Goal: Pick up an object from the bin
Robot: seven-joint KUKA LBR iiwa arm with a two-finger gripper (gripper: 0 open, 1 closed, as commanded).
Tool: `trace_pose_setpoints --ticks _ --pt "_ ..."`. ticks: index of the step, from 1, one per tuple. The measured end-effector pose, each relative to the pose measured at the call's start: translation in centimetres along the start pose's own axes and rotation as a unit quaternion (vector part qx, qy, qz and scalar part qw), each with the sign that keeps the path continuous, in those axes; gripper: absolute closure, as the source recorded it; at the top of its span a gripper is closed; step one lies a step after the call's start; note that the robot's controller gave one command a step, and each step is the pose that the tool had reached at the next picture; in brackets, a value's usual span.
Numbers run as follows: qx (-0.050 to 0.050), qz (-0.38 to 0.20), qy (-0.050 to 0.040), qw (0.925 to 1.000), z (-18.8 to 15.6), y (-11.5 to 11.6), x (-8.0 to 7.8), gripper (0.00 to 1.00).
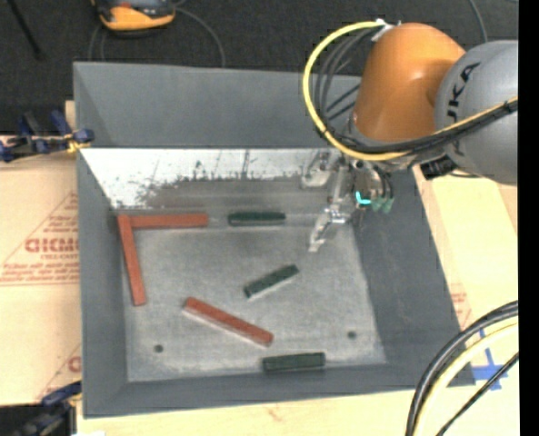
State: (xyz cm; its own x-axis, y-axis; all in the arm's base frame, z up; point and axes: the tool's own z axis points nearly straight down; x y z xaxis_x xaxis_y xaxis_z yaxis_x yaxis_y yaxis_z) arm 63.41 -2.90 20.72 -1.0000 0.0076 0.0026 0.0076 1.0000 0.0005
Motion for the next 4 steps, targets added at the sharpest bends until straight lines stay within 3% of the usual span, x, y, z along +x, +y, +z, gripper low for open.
trace_pose_setpoints --ticks 1,2,3,4 --pt "0.0 0.0 -0.0039 1.0 -0.5 0.0 -0.1 0.0" --pt "0.001 -0.035 -0.0064 0.9994 4.3 0.4 0.4 0.0" --pt "0.001 -0.133 -0.0017 0.9911 12.5 0.6 1.5 1.0" --pt "0.001 -0.133 -0.0019 0.9912 12.5 0.6 1.4 1.0"
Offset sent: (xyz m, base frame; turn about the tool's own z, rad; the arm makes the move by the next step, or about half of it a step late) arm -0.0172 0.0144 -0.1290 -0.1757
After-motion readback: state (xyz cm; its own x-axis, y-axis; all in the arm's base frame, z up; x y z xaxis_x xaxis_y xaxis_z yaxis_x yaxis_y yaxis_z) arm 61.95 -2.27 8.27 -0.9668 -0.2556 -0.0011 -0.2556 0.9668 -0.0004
